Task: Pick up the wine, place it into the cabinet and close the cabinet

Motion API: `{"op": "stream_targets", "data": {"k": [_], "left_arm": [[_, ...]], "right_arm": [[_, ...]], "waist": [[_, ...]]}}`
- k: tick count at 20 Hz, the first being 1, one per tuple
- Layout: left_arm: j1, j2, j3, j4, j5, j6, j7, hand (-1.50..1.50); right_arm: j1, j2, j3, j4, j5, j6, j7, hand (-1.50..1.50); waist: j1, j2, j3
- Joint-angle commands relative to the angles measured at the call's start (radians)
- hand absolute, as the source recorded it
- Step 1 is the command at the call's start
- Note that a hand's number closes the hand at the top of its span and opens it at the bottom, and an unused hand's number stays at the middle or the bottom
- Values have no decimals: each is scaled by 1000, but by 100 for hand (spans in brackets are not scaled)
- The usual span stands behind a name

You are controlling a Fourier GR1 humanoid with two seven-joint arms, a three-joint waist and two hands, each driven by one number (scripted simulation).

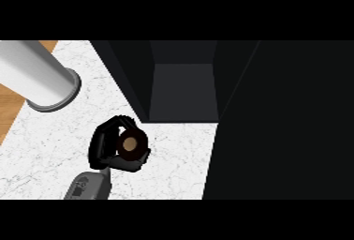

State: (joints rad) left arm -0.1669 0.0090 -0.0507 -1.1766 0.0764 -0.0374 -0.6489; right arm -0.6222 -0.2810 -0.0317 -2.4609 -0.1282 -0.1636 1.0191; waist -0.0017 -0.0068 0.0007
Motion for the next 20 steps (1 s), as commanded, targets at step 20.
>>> {"op": "stream_targets", "data": {"k": [20], "left_arm": [[-374, -9, -295, -337, 163, 555, 658, 150]], "right_arm": [[37, 22, -5, -70, -80, 6, 28, -150]], "waist": [[-11, 5, -1]]}}
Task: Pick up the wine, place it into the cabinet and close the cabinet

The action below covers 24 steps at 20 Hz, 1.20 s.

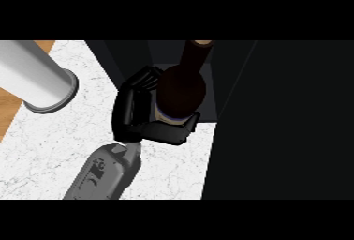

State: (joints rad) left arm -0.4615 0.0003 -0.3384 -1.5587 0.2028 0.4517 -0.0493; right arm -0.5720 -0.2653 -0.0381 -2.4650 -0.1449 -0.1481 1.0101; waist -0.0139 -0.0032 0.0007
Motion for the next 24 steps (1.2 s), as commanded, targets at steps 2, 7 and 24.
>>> {"op": "stream_targets", "data": {"k": [2, 7, 24], "left_arm": [[-128, 0, -1, 51, 0, 100, 79, 150], [-144, 0, 39, 151, -15, 63, 5, 150], [-254, 0, 17, 488, 1, 87, -213, 150]], "right_arm": [[10, 7, -19, -76, -72, -5, 34, -150], [25, -13, -87, -98, -139, 22, 43, -150], [59, 25, -26, -99, -85, 30, 20, -150]], "waist": [[3, 1, 0], [3, 1, 0], [-2, 3, -1]]}}
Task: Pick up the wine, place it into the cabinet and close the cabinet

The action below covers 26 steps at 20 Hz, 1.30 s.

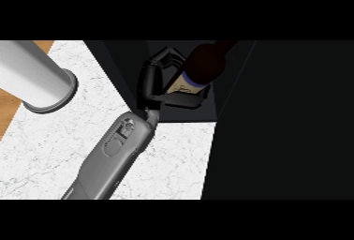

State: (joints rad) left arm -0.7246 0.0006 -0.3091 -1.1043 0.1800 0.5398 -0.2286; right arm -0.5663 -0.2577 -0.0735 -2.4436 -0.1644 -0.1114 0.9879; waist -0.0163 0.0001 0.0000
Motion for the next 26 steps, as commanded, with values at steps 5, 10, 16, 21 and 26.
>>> {"op": "stream_targets", "data": {"k": [5, 10, 16, 21, 26], "left_arm": [[-21, -1, -43, 163, 104, 37, -142, 150], [-9, -1, -44, 263, 153, 13, -219, 150], [-52, -1, -100, 419, 198, 39, -311, 150], [-88, -1, -74, 556, 230, 45, -401, 150], [-145, -1, -15, 598, 279, -13, -432, 150]], "right_arm": [[20, 22, -8, -61, -79, 4, -7, -150], [82, 22, -51, -30, -158, 74, -75, -150], [-22, 41, 16, 5, -54, 13, -36, -150], [45, 38, -9, -40, -113, 51, -40, -150], [-20, 12, -37, -4, -124, 40, -14, -150]], "waist": [[-6, 2, 0], [-9, 5, 1], [-12, 6, -1], [-30, 10, -1], [-19, 7, -1]]}}
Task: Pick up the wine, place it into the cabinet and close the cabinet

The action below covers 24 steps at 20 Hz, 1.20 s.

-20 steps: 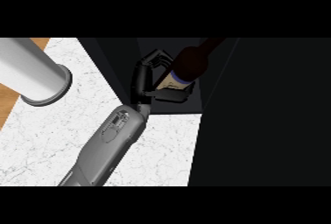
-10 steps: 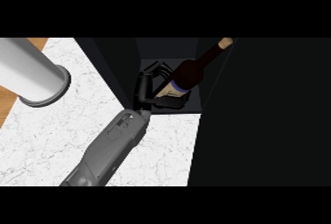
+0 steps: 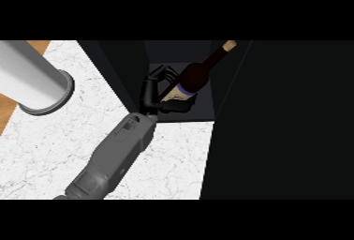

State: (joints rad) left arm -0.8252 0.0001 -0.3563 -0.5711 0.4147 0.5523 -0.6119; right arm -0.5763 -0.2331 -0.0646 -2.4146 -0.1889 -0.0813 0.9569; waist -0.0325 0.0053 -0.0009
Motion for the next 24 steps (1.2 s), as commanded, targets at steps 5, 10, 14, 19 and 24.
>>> {"op": "stream_targets", "data": {"k": [5, 10, 14, 19, 24], "left_arm": [[-77, 0, 66, 107, 118, -36, -89, 150], [-128, 2, 167, 260, 111, -112, -147, 150], [-182, 0, 185, 324, 137, -125, -144, 150], [-226, 0, 196, 383, 125, -69, -174, 150], [-247, 24, 173, 465, 76, 1, -175, 150]], "right_arm": [[7, 17, 3, -43, -38, -13, 19, -150], [-31, -10, -42, -71, -82, -22, 72, -150], [-27, 3, -28, -19, -85, 13, 9, -150], [10, 25, 9, -69, -58, 5, 19, -150], [12, 28, 17, -75, -53, 8, 9, -150]], "waist": [[-5, 2, 0], [-8, 3, 0], [-15, 9, 0], [-25, 10, 0], [-35, 14, 0]]}}
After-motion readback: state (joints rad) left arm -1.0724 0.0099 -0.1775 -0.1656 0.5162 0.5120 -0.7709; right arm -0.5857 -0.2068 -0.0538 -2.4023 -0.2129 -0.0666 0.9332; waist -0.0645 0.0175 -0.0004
